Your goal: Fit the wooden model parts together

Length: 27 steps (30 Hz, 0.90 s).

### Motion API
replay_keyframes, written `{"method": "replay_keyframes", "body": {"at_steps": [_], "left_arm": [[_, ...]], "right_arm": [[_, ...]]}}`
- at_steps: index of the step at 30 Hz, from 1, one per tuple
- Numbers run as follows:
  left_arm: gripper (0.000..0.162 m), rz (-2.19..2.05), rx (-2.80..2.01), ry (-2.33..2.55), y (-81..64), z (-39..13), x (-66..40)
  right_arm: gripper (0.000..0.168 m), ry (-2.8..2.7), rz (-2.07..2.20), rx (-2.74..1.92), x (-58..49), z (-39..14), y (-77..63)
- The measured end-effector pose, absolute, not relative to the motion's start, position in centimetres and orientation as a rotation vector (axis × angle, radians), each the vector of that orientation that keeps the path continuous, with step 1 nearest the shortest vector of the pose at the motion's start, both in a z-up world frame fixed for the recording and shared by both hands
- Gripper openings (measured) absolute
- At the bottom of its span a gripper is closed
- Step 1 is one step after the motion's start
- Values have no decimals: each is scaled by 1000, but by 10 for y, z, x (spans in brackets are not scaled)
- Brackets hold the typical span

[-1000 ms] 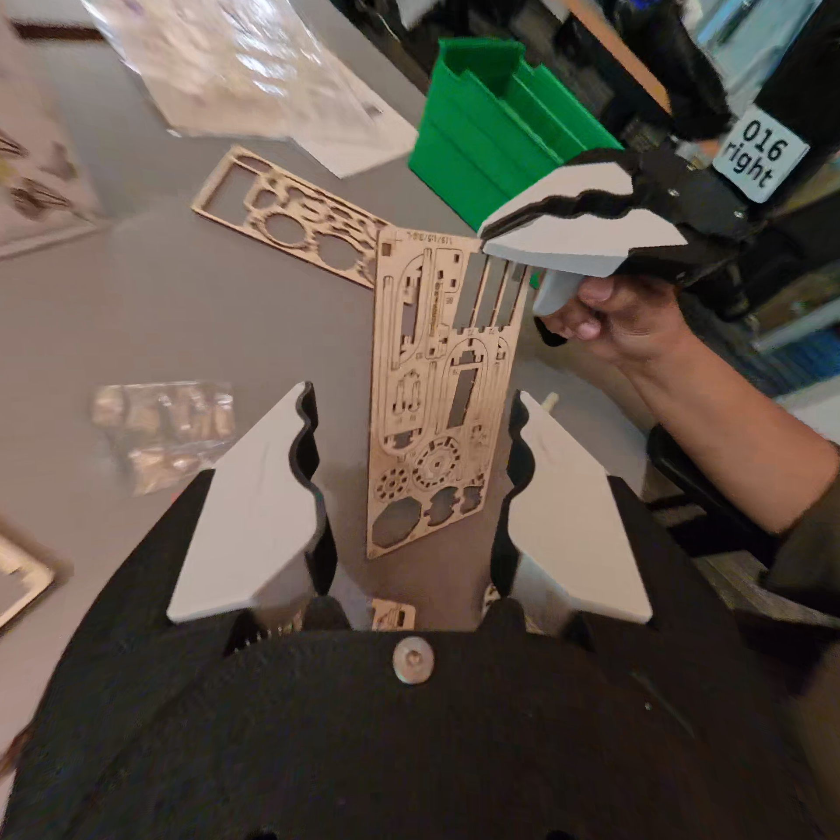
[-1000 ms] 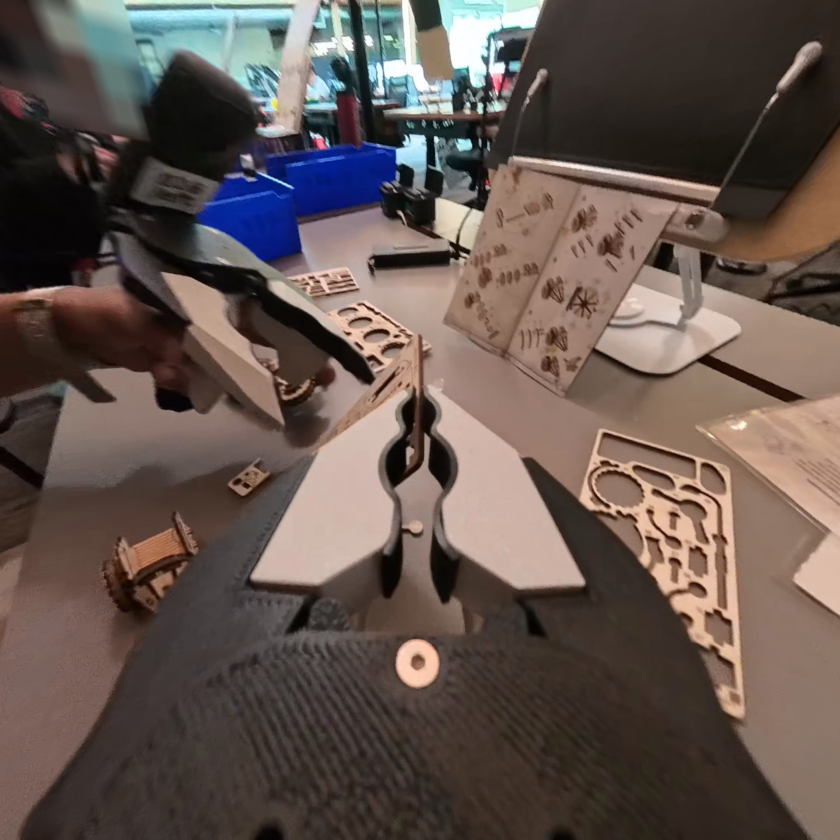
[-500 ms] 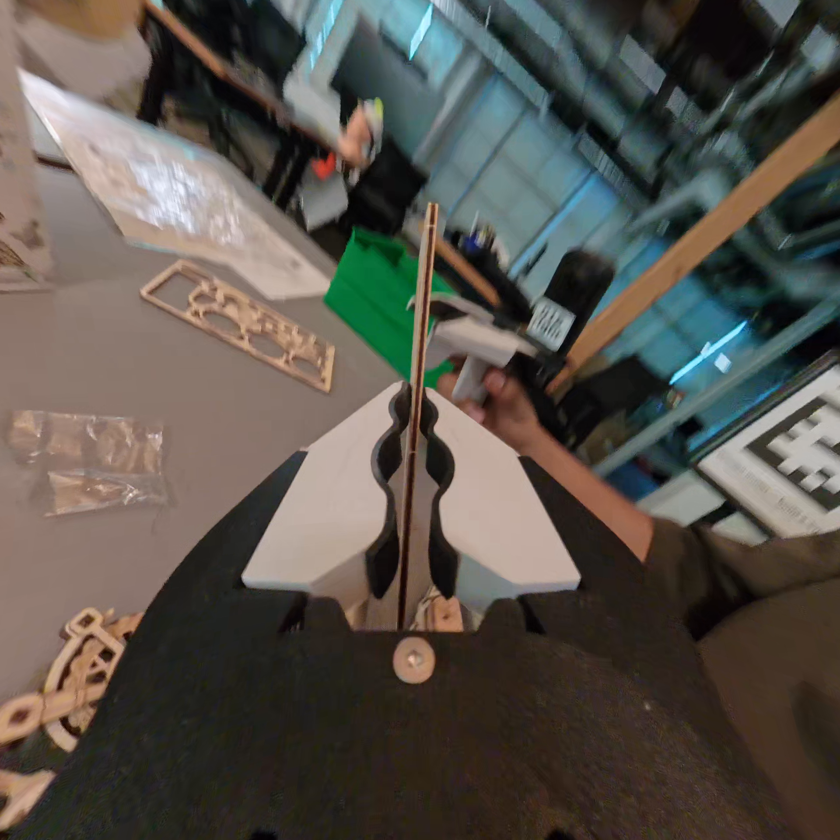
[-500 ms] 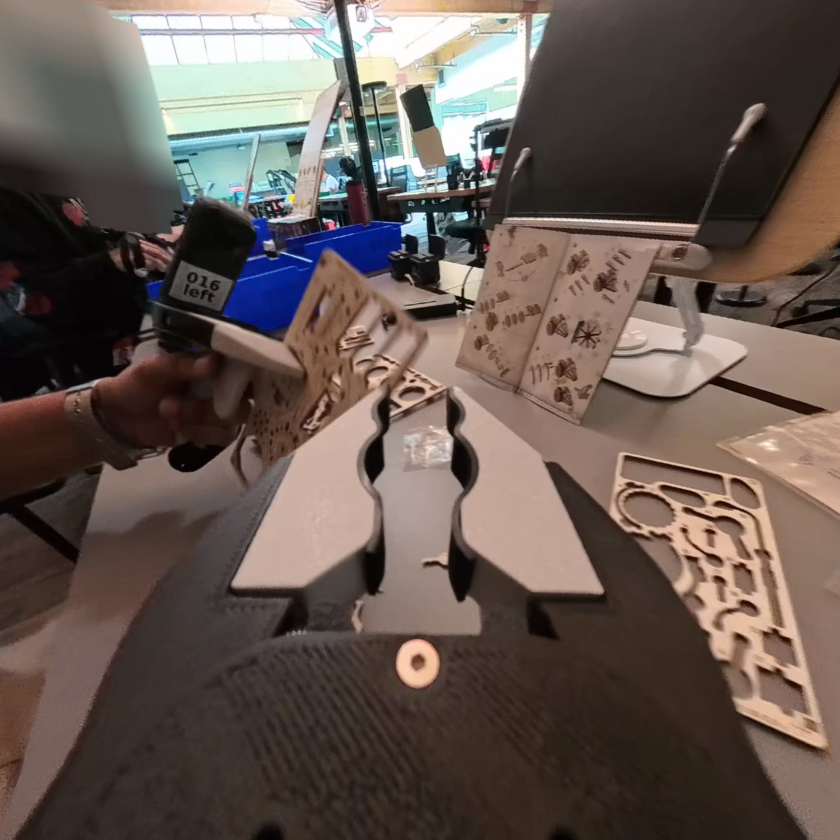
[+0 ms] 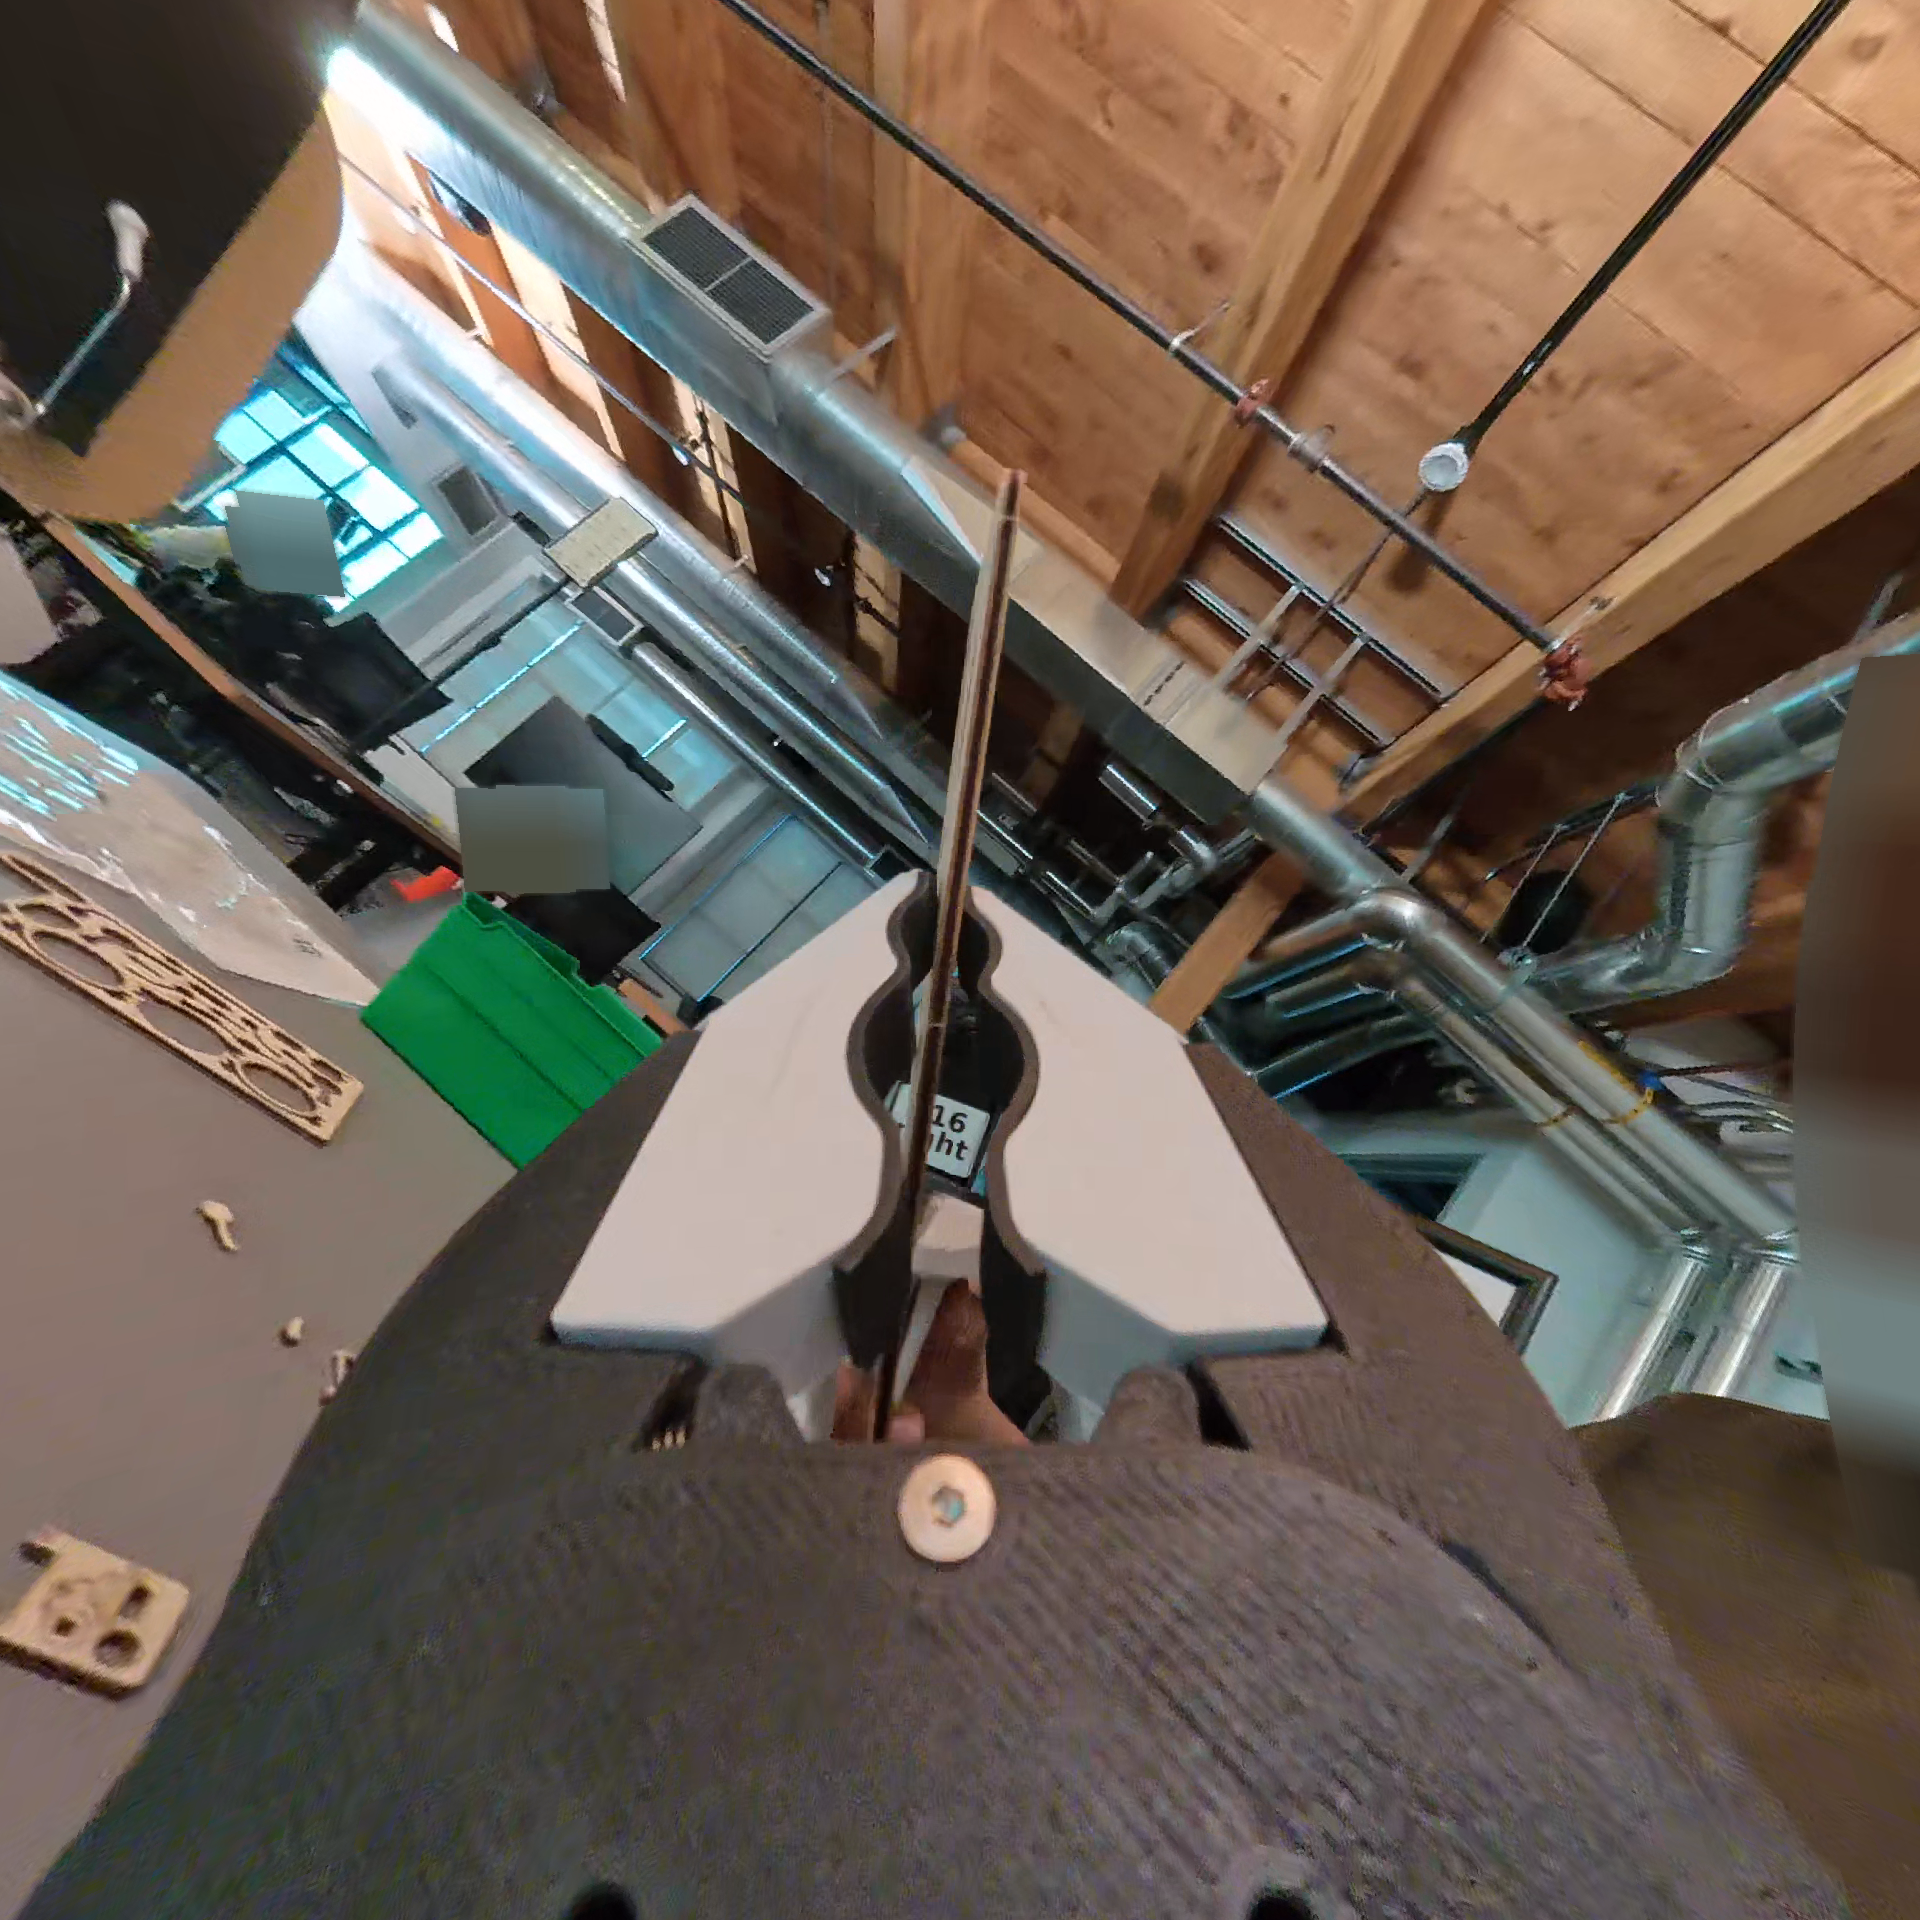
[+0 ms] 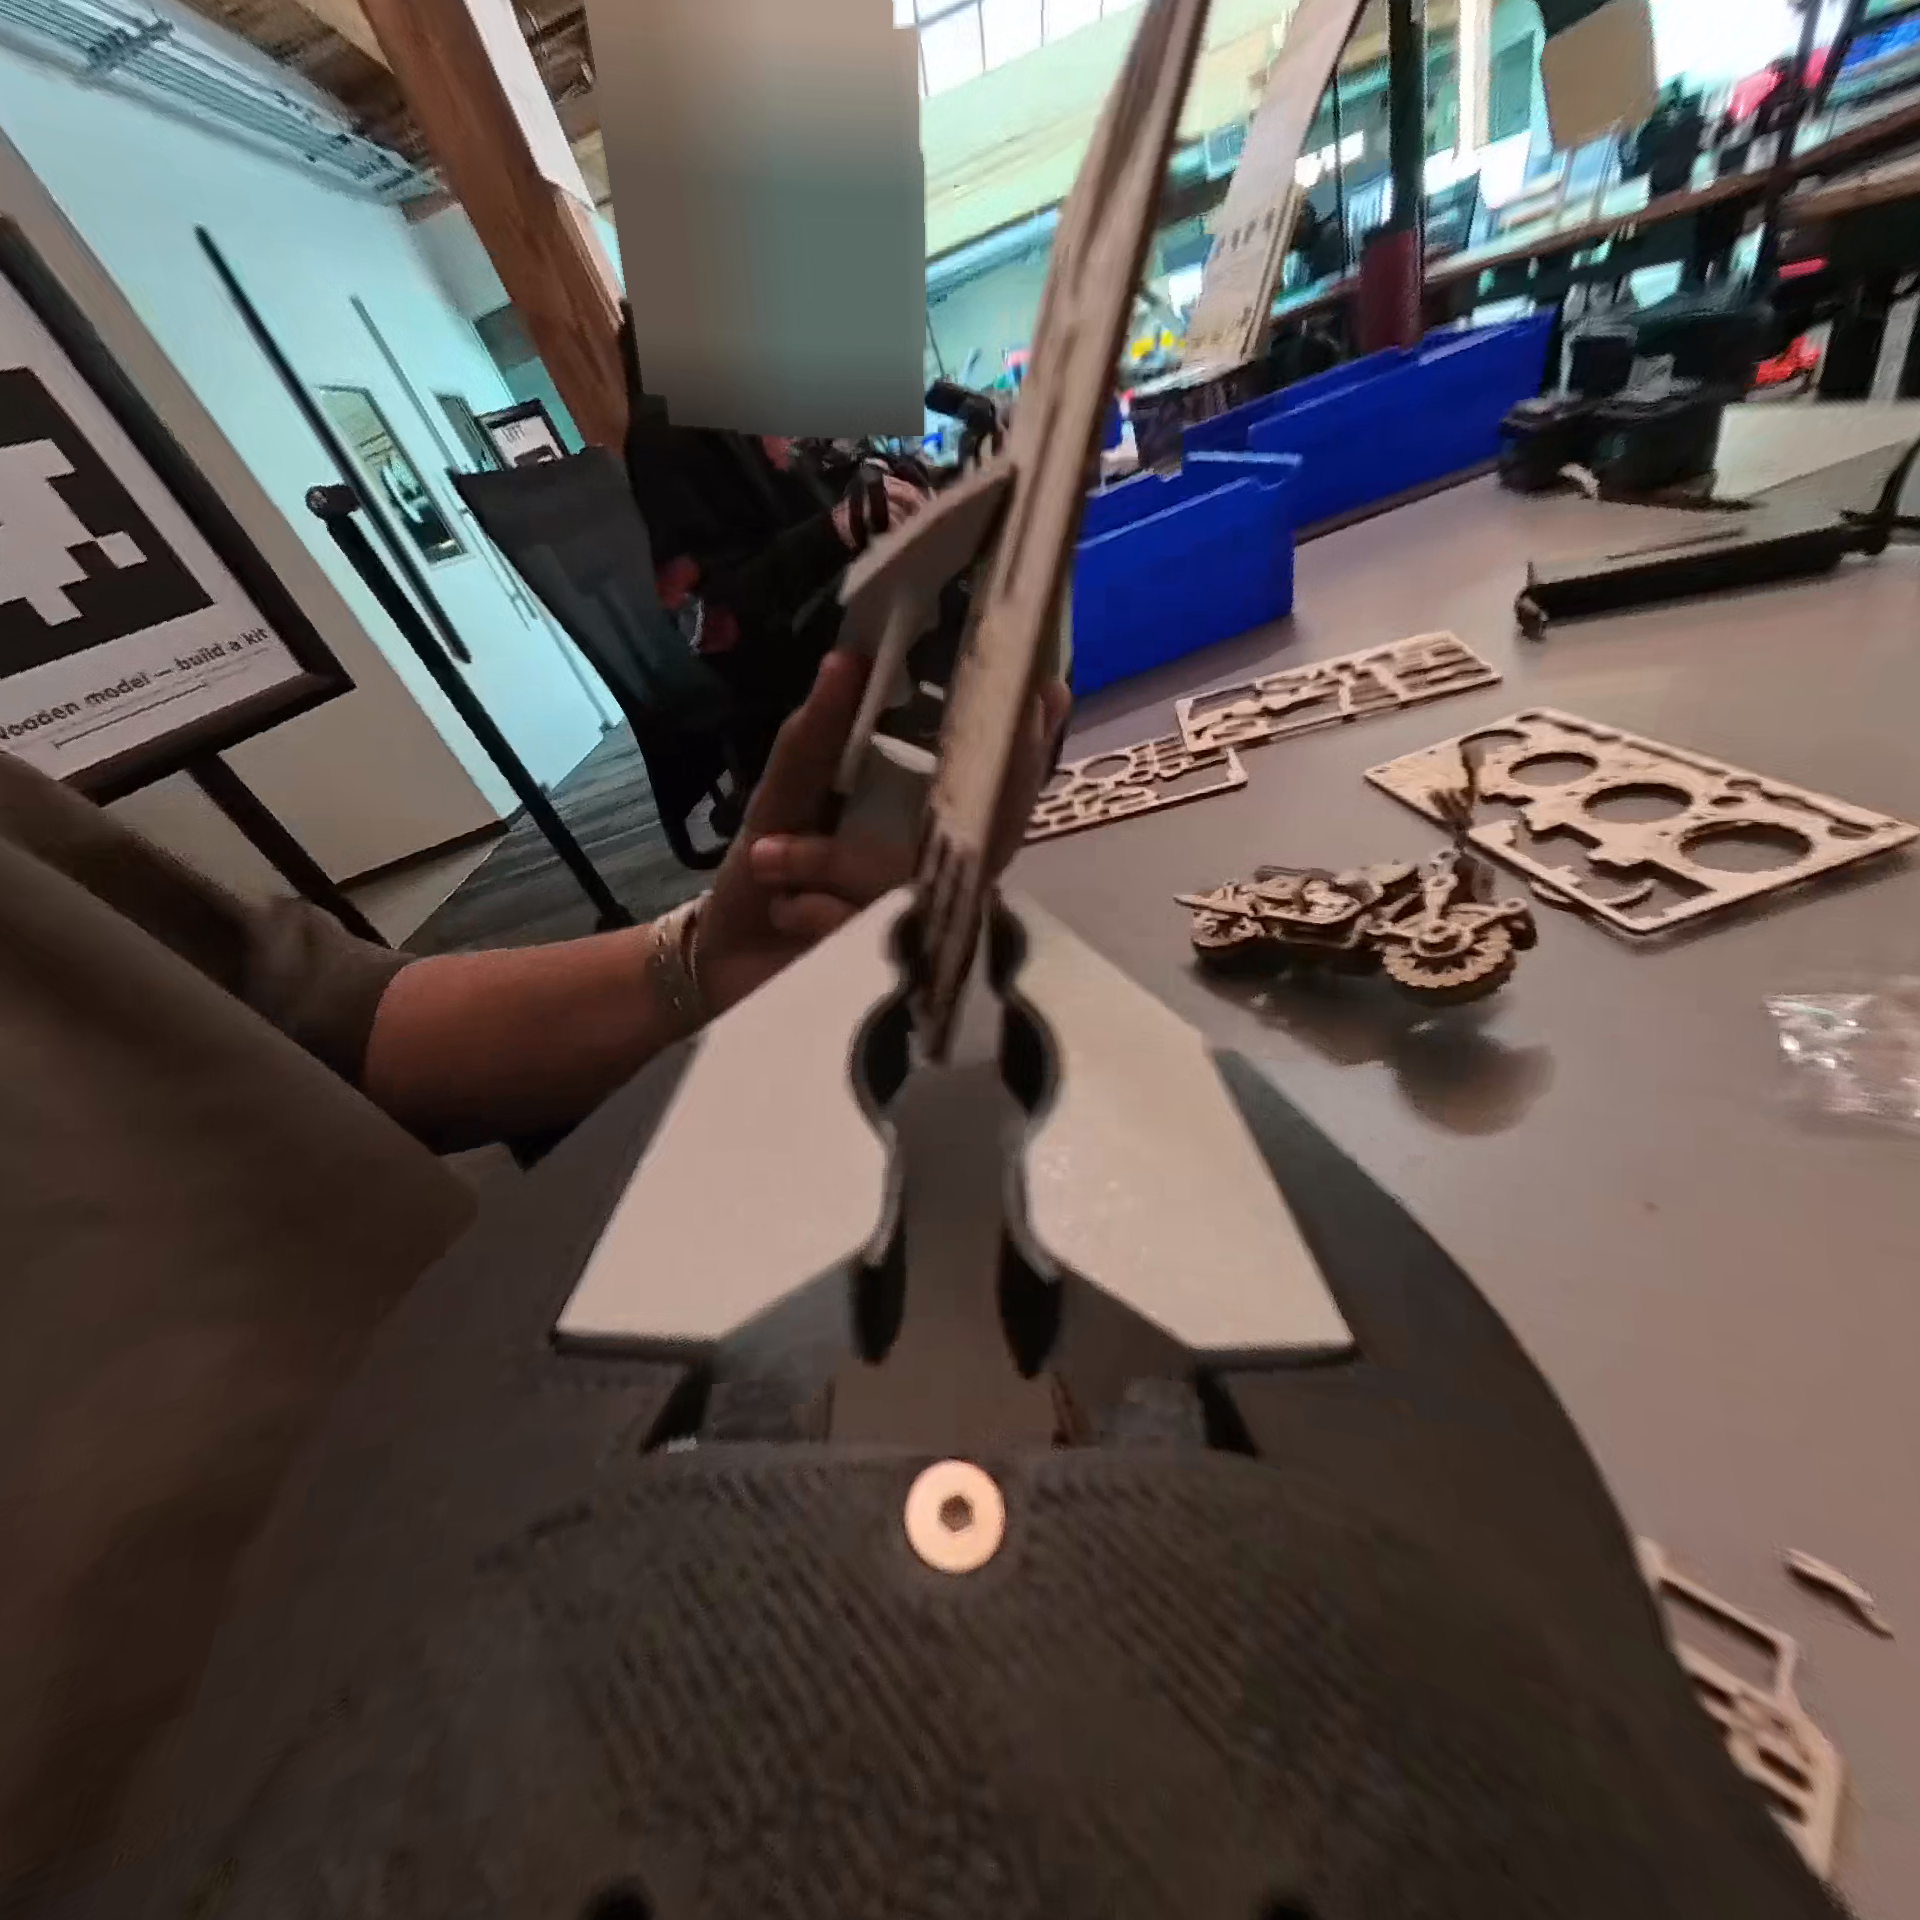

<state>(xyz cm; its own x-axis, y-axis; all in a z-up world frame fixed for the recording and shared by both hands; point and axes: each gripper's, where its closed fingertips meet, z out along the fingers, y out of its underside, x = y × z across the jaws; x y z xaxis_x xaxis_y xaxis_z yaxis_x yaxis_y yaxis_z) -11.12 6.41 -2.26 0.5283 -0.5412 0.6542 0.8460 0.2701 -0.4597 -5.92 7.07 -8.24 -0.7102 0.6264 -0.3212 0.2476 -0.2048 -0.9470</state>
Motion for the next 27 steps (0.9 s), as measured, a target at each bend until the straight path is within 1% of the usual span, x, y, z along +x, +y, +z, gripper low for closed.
{"method": "replay_keyframes", "body": {"at_steps": [1,6,8,12,19,27], "left_arm": [[0,-973,-865,-410,64,-25,-108],[3,-988,-928,-390,74,-42,-95],[0,-970,-1021,-348,84,-48,-87],[0,-915,-1164,-306,100,-66,-79],[0,-1002,-1201,-331,112,-77,-74],[1,-958,-1265,-300,119,-86,-61]], "right_arm": [[4,-1747,2000,-1020,-56,-80,71],[0,-1575,2100,-1083,-48,-73,103],[0,-1514,2188,-1094,-47,-71,120],[0,-1390,2324,-1137,-52,-70,149],[0,-1325,2339,-1151,-55,-70,164],[0,-1164,2481,-1198,-55,-66,176]]}}
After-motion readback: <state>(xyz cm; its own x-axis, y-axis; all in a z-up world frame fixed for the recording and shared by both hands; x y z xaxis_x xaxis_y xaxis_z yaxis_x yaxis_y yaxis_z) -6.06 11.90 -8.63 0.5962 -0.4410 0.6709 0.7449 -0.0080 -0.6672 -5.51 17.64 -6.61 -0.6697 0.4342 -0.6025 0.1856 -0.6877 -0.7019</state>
